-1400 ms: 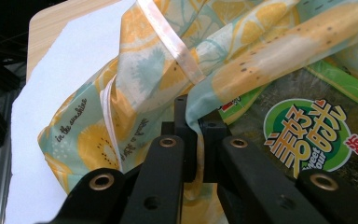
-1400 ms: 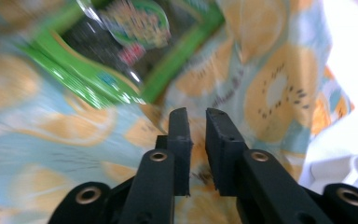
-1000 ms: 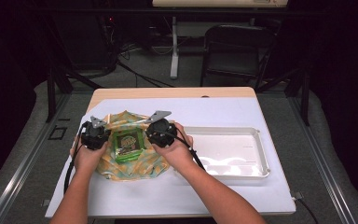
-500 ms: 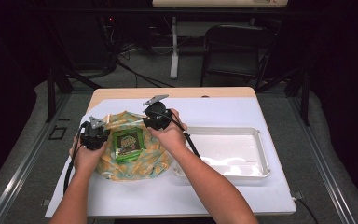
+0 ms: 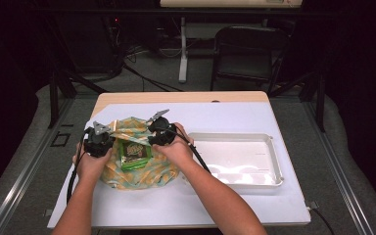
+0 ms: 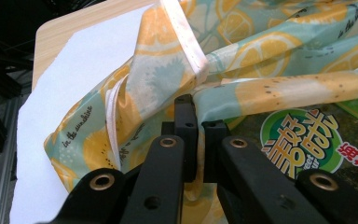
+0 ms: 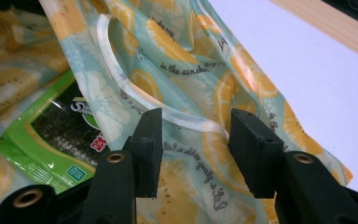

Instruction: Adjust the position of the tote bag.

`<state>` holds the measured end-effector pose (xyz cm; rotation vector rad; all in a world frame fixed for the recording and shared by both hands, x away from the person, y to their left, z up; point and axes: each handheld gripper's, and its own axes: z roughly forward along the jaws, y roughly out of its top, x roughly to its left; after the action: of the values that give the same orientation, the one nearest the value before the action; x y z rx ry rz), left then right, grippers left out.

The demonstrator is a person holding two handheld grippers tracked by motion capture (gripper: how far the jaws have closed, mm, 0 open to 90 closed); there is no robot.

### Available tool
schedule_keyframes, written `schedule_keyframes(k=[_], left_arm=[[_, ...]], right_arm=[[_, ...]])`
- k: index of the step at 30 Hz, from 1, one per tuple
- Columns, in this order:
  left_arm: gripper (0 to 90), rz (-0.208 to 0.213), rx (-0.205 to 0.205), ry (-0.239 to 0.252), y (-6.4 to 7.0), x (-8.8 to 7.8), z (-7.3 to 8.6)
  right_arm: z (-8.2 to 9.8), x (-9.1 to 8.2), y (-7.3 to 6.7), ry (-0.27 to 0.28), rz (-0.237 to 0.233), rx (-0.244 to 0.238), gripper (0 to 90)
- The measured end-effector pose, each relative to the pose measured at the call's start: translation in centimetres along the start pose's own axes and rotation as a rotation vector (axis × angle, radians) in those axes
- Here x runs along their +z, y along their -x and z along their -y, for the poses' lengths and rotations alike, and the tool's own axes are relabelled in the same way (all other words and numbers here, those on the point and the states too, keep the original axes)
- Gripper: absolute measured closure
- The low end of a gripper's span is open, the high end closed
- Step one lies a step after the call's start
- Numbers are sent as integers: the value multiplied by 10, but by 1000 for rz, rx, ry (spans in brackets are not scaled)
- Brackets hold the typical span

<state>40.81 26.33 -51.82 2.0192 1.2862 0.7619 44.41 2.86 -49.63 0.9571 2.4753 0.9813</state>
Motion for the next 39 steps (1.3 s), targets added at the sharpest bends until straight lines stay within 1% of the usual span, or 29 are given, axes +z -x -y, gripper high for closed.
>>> schedule_keyframes(k=[2,4,7,9,10,13,14,15,16,17,19,20,21,22,23,24,26,27,28,29,30,31,32,33,34,35,36,37,39], left_arm=[[896,-2,1,1,0,0,0],[896,-2,2,3,-1,0,0],[895,-1,-1,1,-1,0,0],[895,-1,3,-3,0,1,0],[894,0,11,-8,1,2,0],[892,-3,21,-11,2,3,0],[890,-5,23,-12,2,3,0],[886,-6,24,-14,2,4,0],[884,-6,24,-13,2,4,0],[876,-4,24,-14,2,4,0],[869,3,35,-28,1,4,1],[864,11,32,-29,1,3,1],[852,11,32,-29,1,3,1],[837,29,33,-35,0,1,2],[810,29,33,-35,0,1,2],[787,40,34,-55,0,0,2],[740,52,45,-65,0,-5,3],[740,57,46,-63,0,-8,3],[712,66,48,-70,0,-13,2],[664,67,52,-67,-1,-17,2],[645,92,37,-71,-4,-28,2],[623,92,37,-71,-4,-28,2],[614,120,24,-58,-7,-38,4],[611,120,24,-58,-7,-38,4],[606,134,14,-53,-9,-45,3],[606,148,-15,-15,-14,-57,2],[604,148,-15,-15,-14,-57,2],[604,154,-21,2,-16,-62,0],[593,142,-21,20,-19,-66,-6]], right_arm=[[1,3,-1,-6,8,-4,536],[2,7,0,-16,30,-23,517],[3,11,3,-17,42,-23,509],[5,14,6,-19,52,-14,495],[6,18,10,-29,69,-16,490],[8,21,14,-37,65,-16,487],[8,23,14,-35,61,-3,487],[9,25,15,-30,54,-2,487],[9,26,16,-41,48,-11,487],[10,29,15,-30,40,-8,487],[10,32,14,-42,25,-19,487],[11,34,13,-38,21,-16,486],[12,35,13,-50,15,-28,486],[13,37,12,-53,9,-30,486],[13,39,12,-53,6,-29,486],[14,40,12,-53,0,-31,486],[15,41,13,-67,-6,-36,487],[15,41,13,-67,-6,-36,487],[15,42,14,-69,-5,-36,487],[15,42,14,-70,-9,-33,489],[15,42,14,-72,-9,-34,489],[16,42,14,-68,-8,-31,492],[15,42,14,-67,-8,-34,494],[15,42,14,-67,-8,-34,494],[15,40,14,-76,-10,-46,499],[15,41,13,-68,-8,-37,500],[15,41,13,-68,-8,-37,500],[15,40,13,-79,-7,-46,502],[15,41,12,-69,-4,-39,505]])
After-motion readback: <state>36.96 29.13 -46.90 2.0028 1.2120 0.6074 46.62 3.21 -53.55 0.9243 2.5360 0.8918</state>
